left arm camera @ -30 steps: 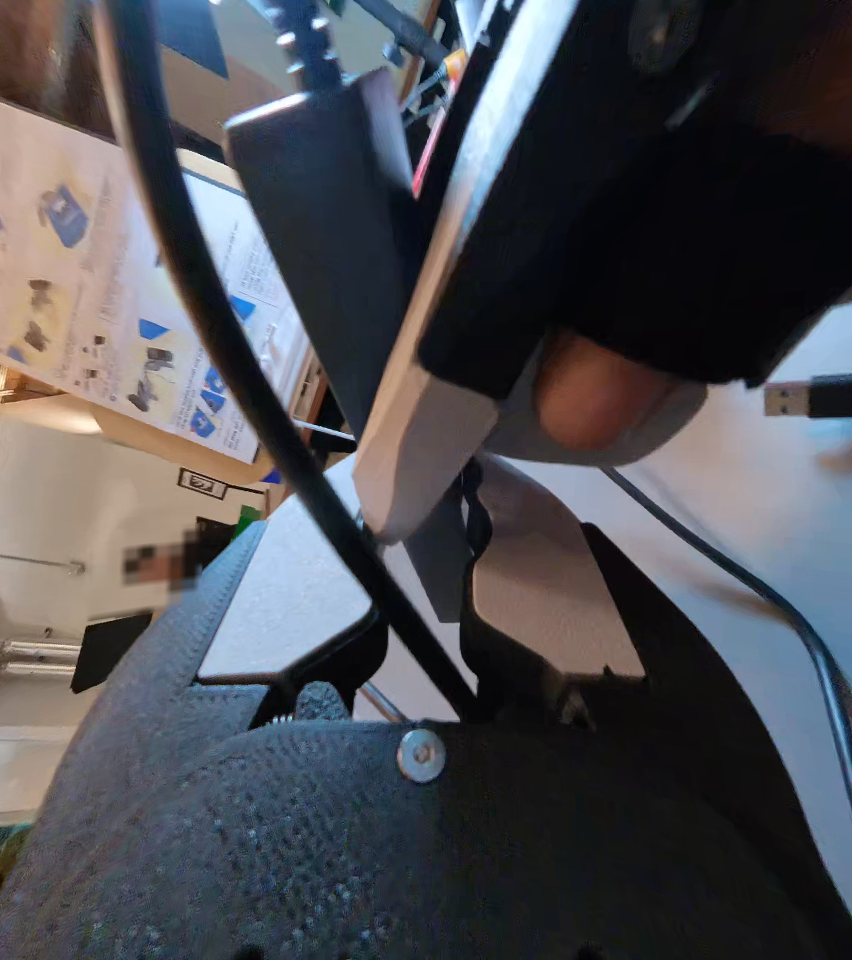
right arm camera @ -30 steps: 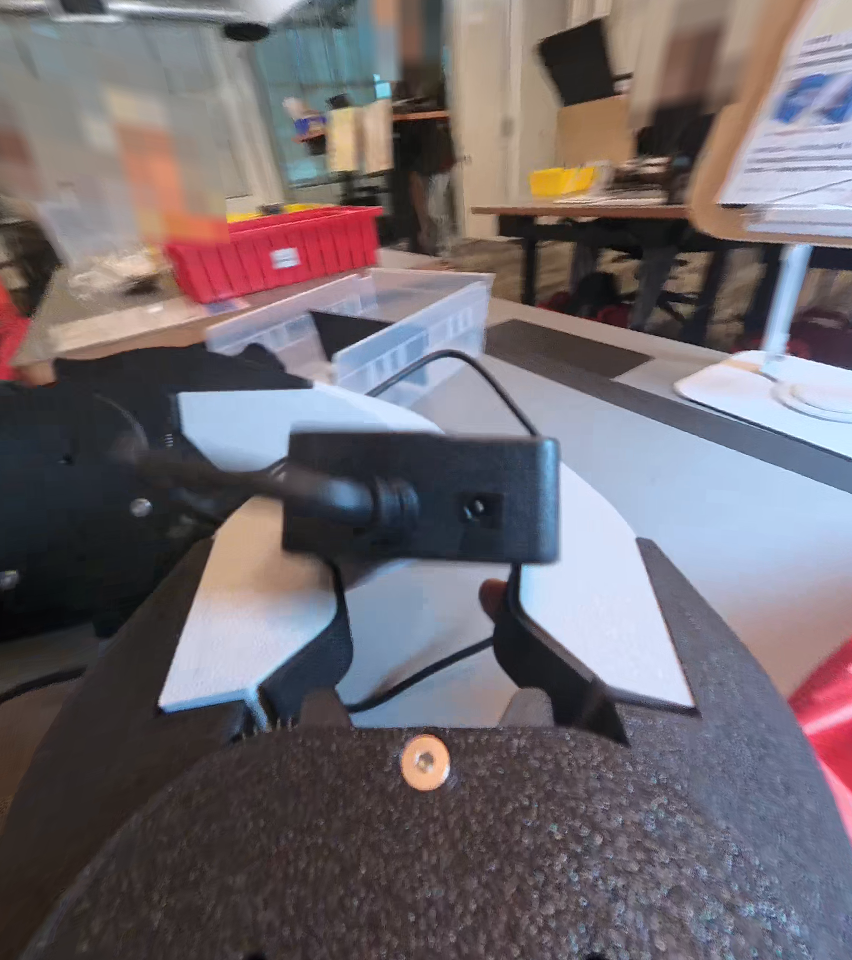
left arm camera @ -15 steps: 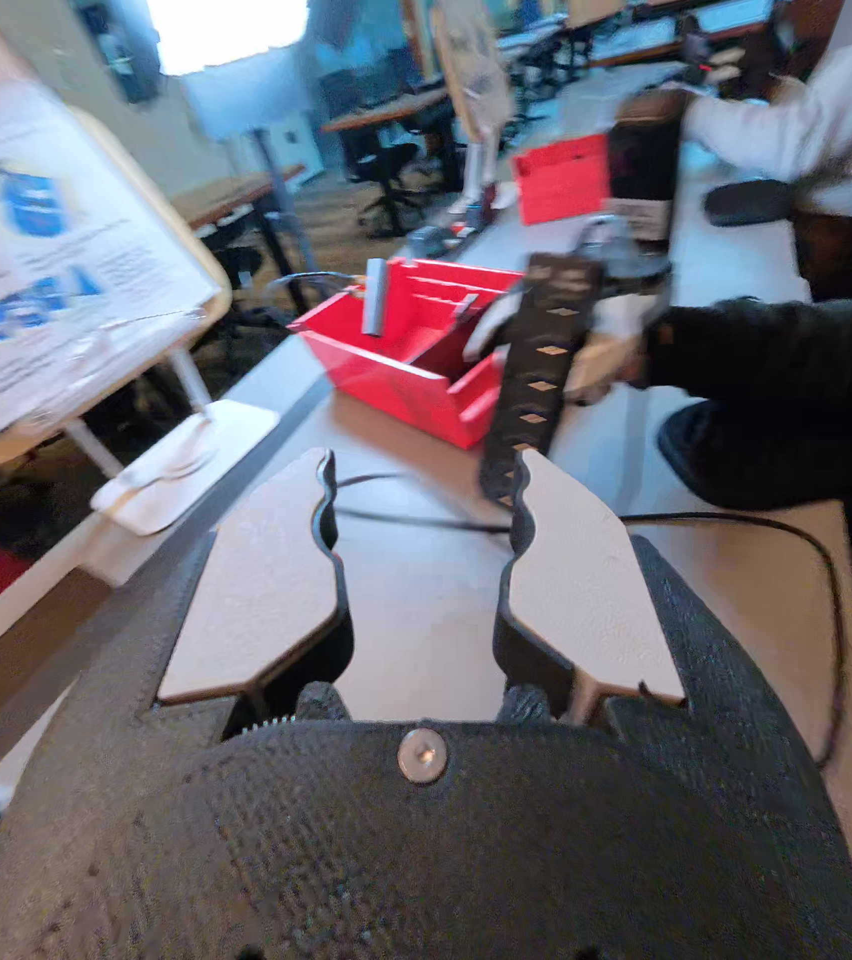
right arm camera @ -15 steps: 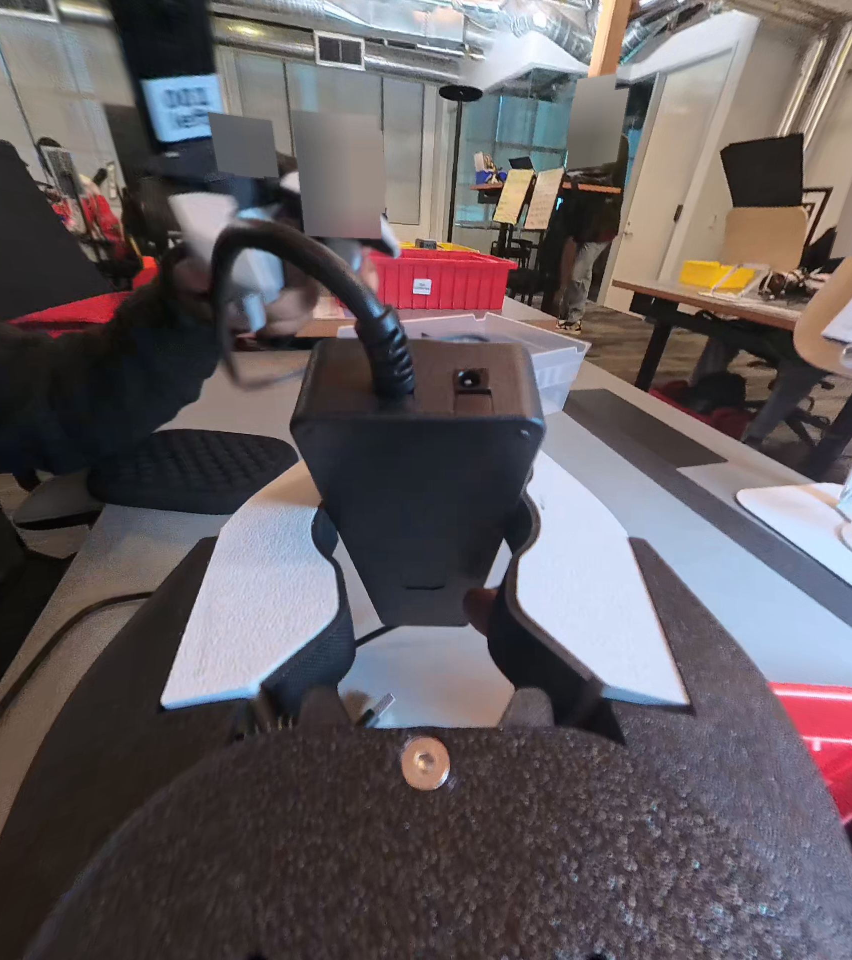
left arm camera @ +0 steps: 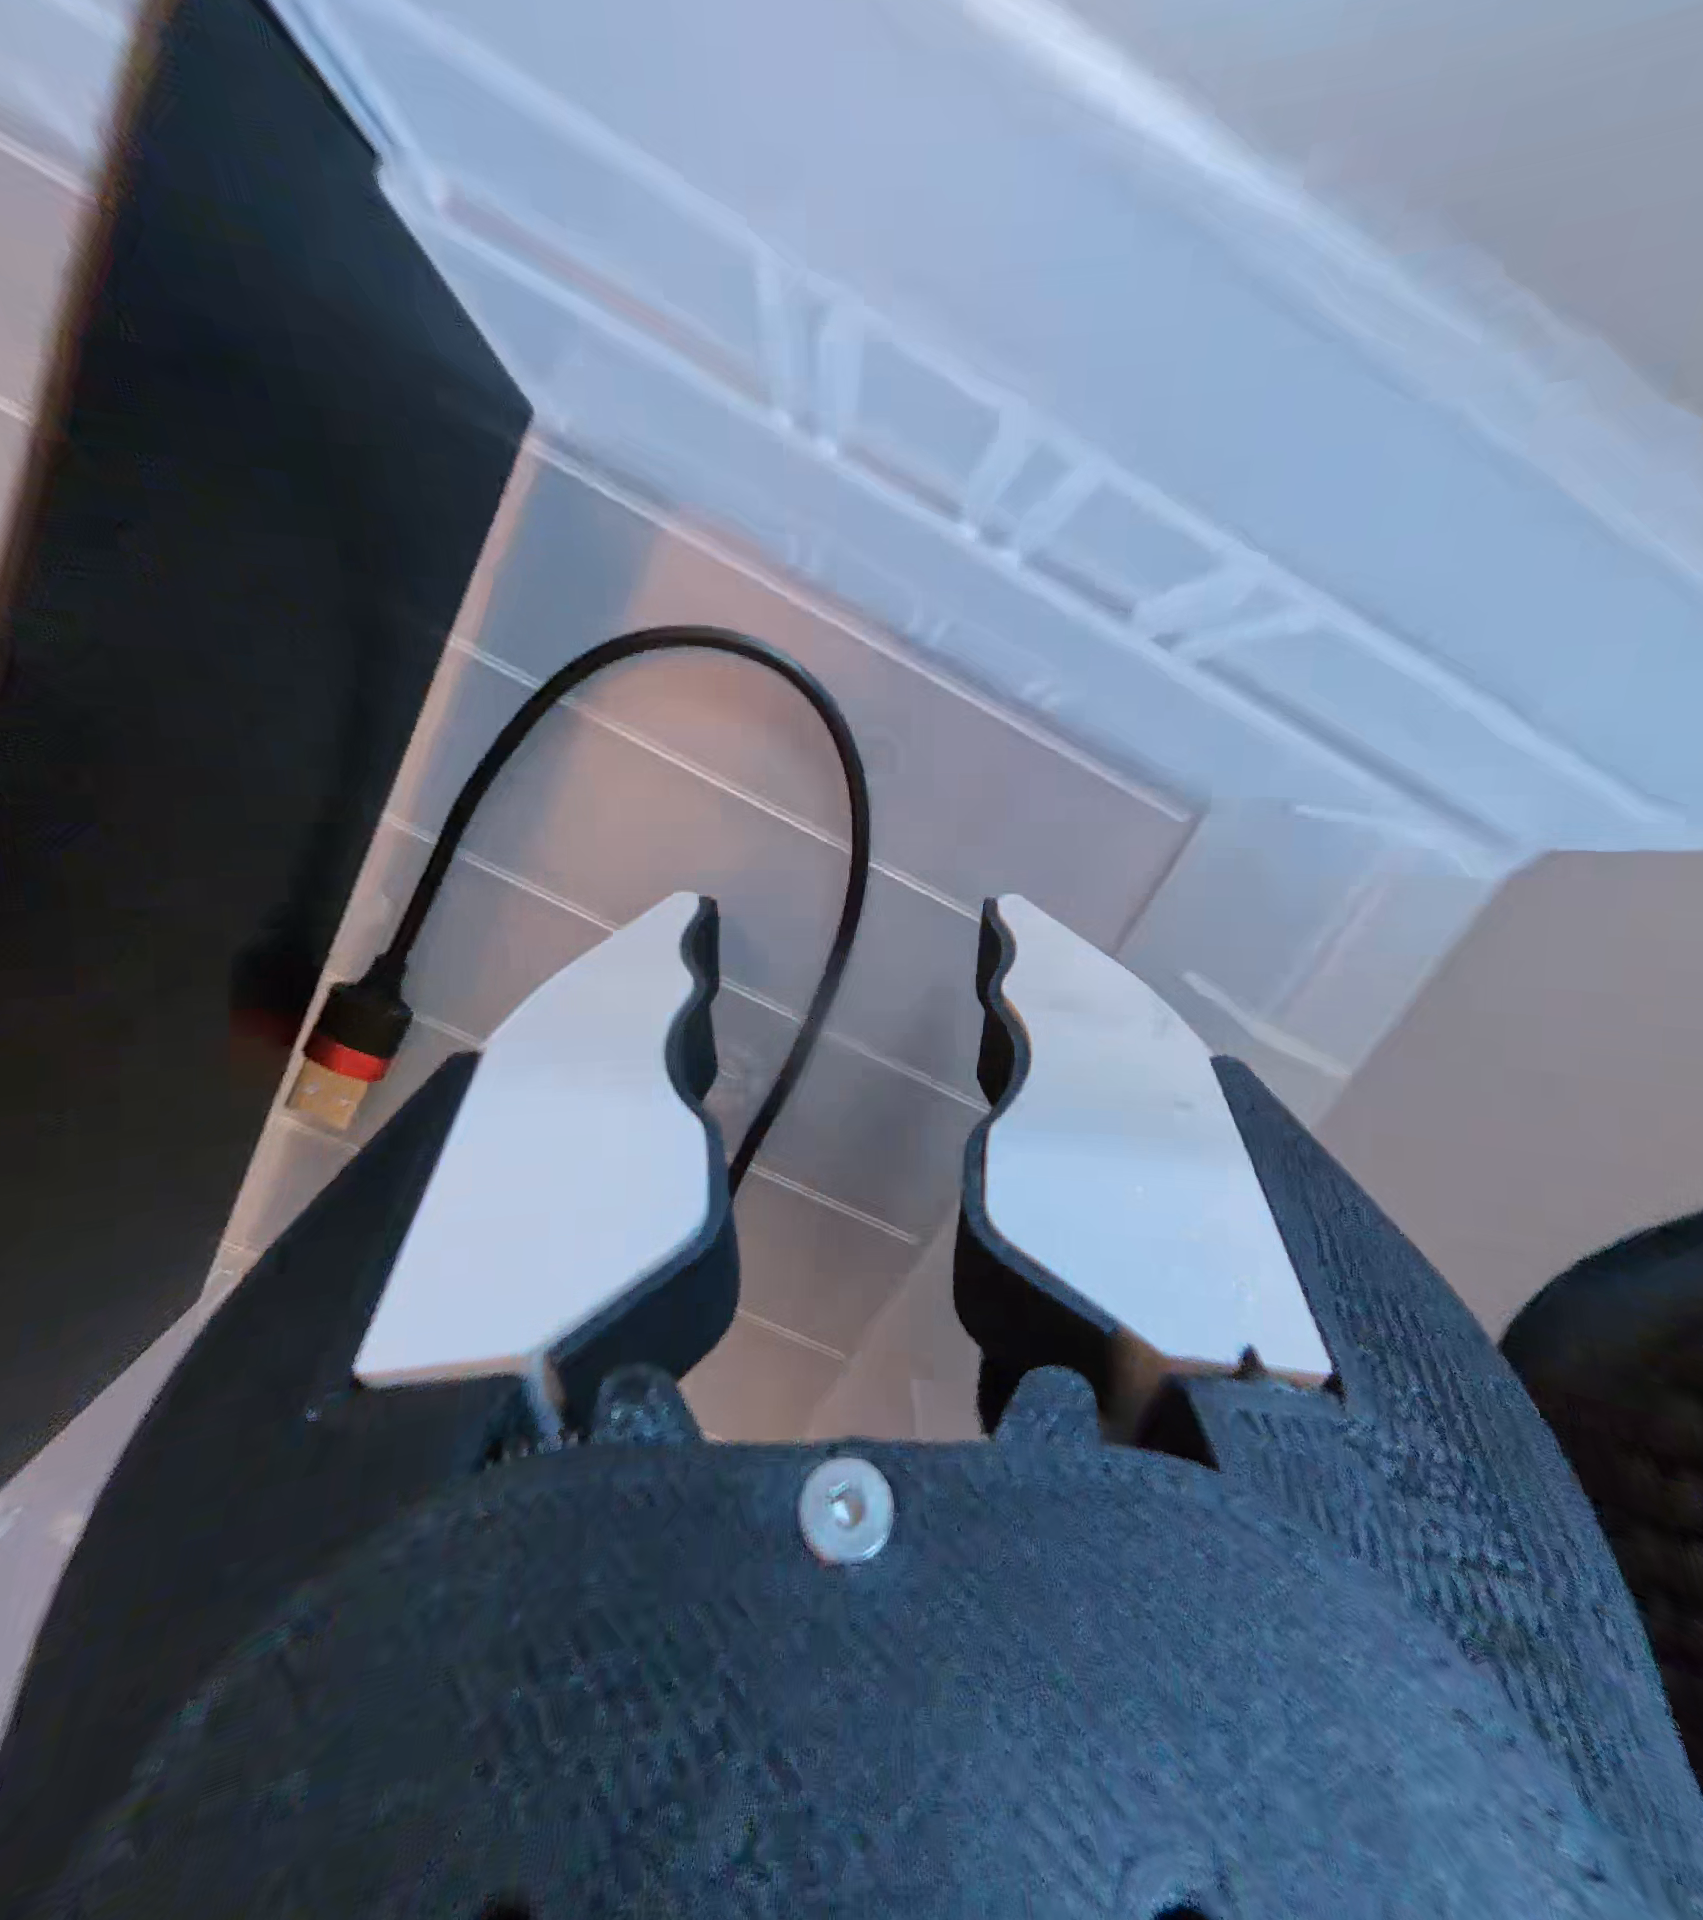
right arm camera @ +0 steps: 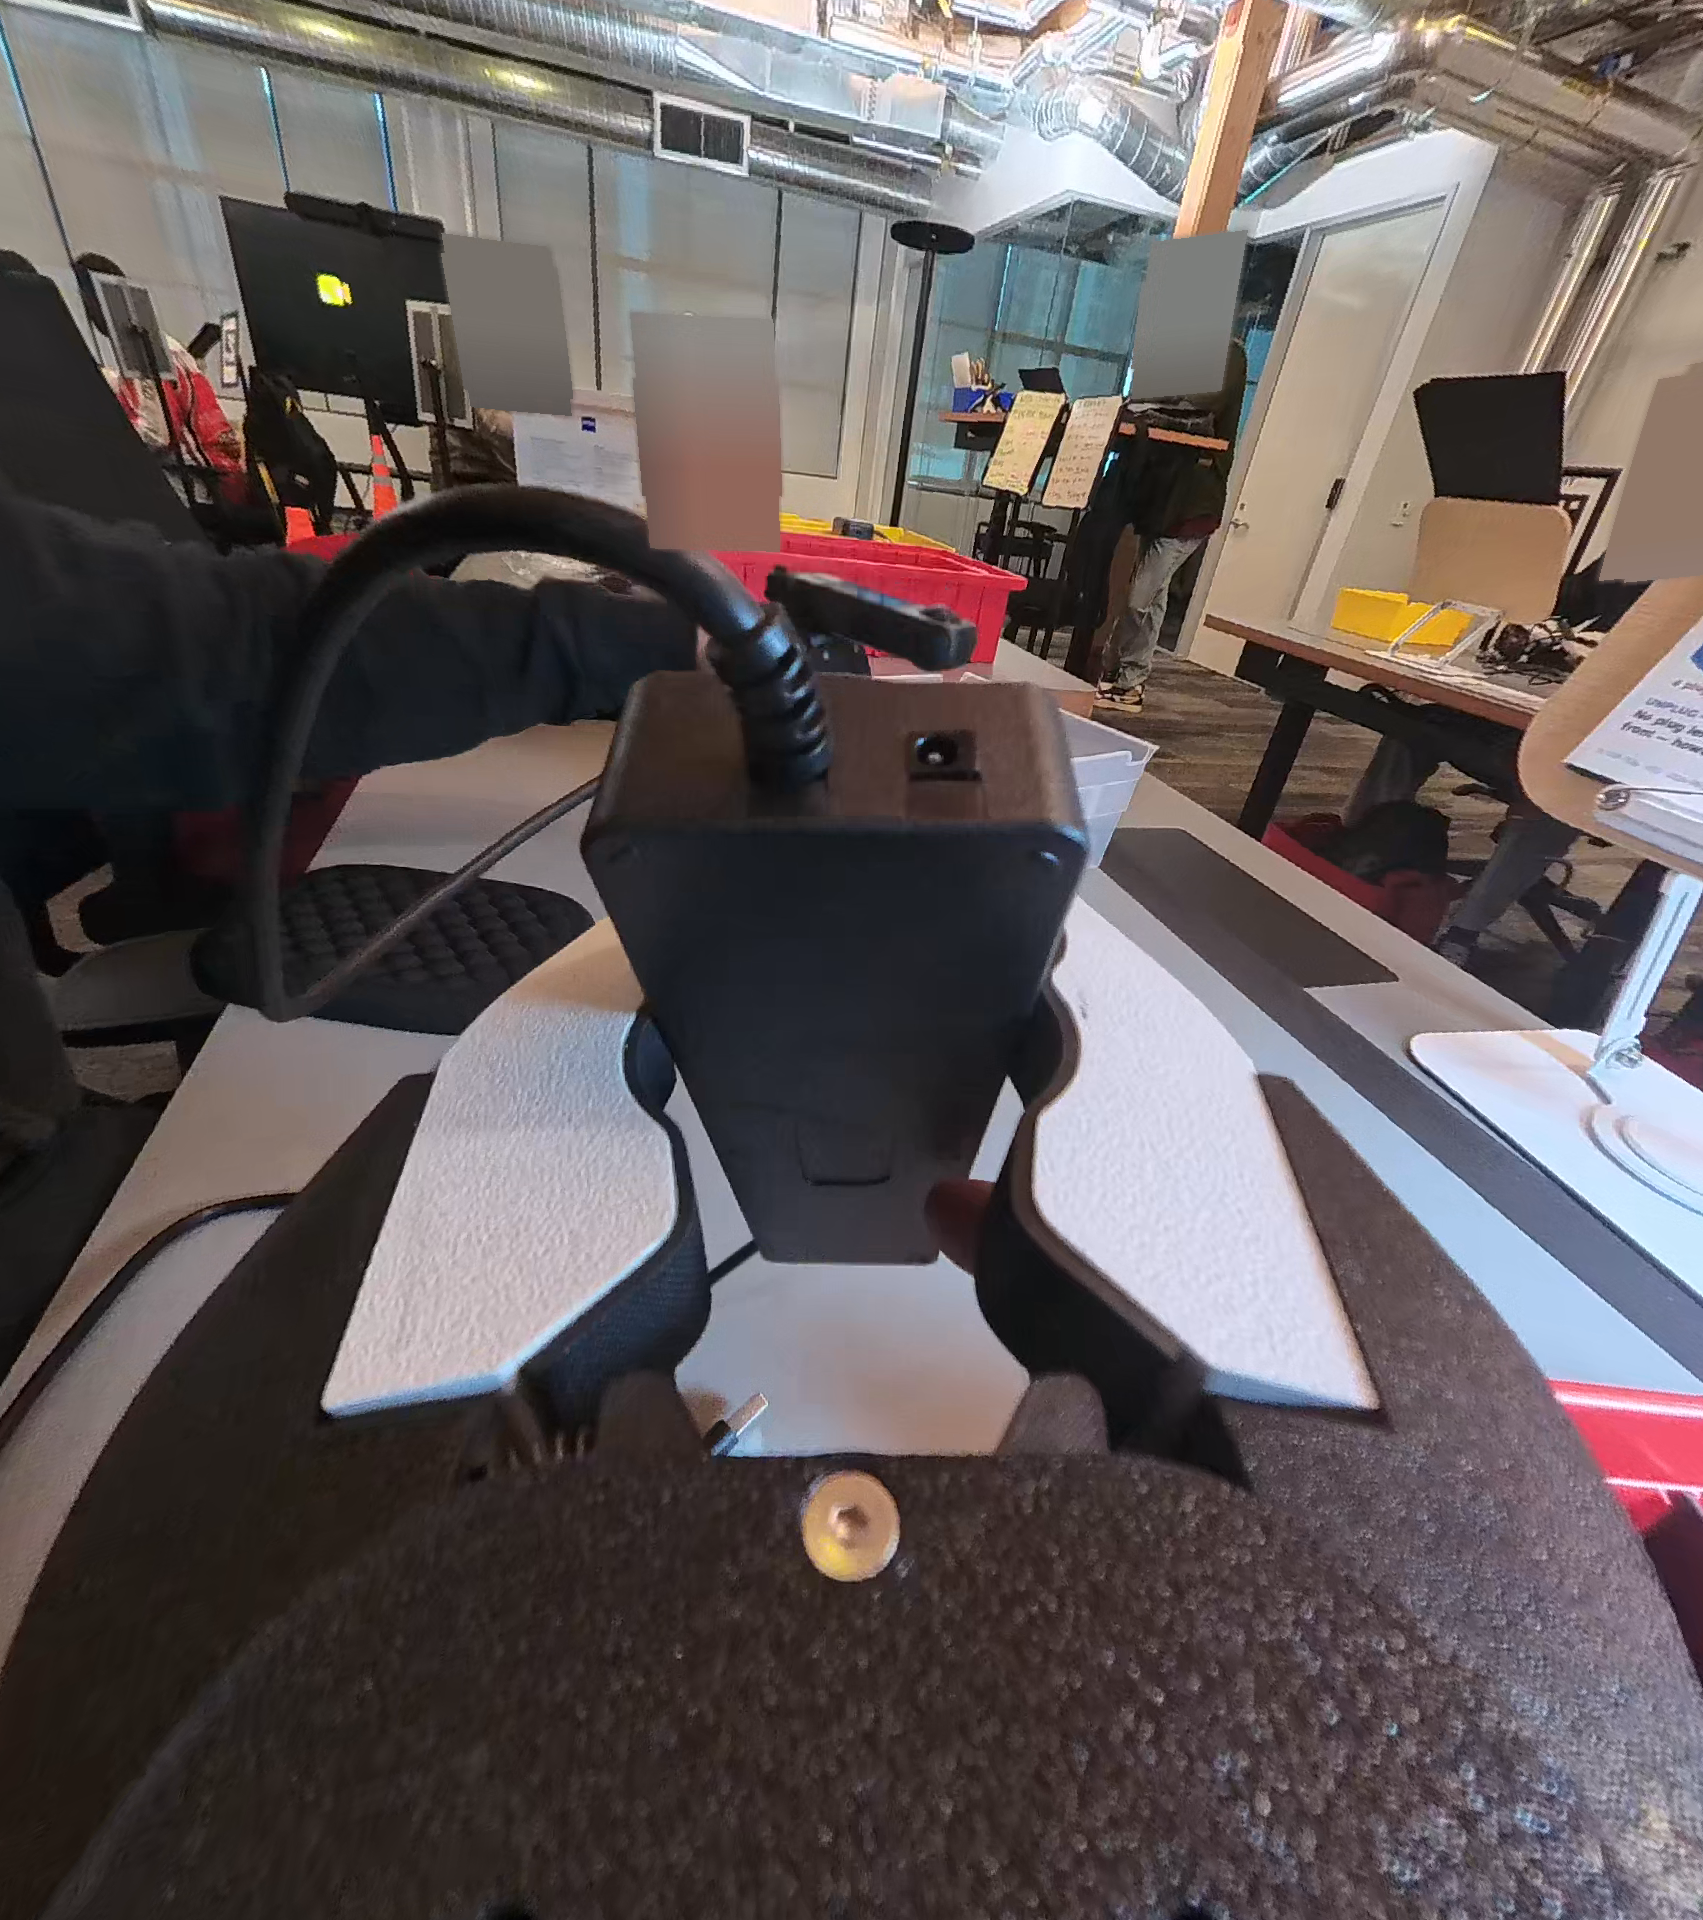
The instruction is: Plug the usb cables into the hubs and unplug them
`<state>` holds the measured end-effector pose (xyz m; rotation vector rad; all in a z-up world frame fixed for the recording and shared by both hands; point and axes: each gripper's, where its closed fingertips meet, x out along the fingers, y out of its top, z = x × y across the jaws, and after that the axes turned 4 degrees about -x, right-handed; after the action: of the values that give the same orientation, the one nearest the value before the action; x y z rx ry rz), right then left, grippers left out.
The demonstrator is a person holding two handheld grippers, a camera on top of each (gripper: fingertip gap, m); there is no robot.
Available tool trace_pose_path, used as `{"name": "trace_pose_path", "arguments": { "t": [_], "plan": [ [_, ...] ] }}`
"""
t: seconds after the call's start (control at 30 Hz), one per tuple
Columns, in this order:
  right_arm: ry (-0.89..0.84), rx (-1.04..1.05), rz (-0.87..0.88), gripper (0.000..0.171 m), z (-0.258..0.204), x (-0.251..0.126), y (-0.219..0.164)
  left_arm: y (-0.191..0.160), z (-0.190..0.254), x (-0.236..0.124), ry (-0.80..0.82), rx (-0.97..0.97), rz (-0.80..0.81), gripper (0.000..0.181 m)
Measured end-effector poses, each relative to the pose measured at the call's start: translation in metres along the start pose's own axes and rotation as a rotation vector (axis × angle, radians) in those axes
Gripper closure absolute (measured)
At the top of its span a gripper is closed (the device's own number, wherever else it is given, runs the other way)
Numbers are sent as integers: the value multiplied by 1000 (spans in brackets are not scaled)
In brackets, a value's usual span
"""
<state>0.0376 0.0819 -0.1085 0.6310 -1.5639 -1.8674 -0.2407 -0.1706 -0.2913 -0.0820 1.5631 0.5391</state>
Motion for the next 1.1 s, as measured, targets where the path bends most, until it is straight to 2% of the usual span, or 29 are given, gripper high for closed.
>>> {"name": "trace_pose_path", "arguments": {
  "t": [0.1,0.2,0.3,0.37,0.5,0.6,0.7,0.77,0.83,0.93,1.1],
  "plan": [
    [-3,4,-1,107,1,0,-1,1,-2,7,1,-1,-22,145],
    [-3,6,-4,107,2,-1,-2,0,-2,7,-11,10,-41,178],
    [-9,-3,-8,107,2,0,-2,-7,-12,4,78,65,-115,178],
    [-11,-6,-2,107,2,-1,0,-5,-16,-15,137,108,-105,179],
    [-16,-6,15,107,3,-3,5,30,0,-109,162,128,132,179],
    [-18,-1,26,107,5,-4,8,63,38,-193,120,188,377,178],
    [-24,-1,29,107,5,-5,8,88,104,-260,-77,282,634,179],
    [-29,-2,30,107,5,-7,9,92,153,-281,-287,319,737,179],
    [-33,-5,34,107,6,-9,11,91,191,-276,-453,338,773,178],
    [-34,-10,44,107,7,-17,14,79,234,-238,-710,309,764,178],
    [-56,5,70,107,17,-31,18,56,253,-153,-1050,27,725,178]
  ]
}}
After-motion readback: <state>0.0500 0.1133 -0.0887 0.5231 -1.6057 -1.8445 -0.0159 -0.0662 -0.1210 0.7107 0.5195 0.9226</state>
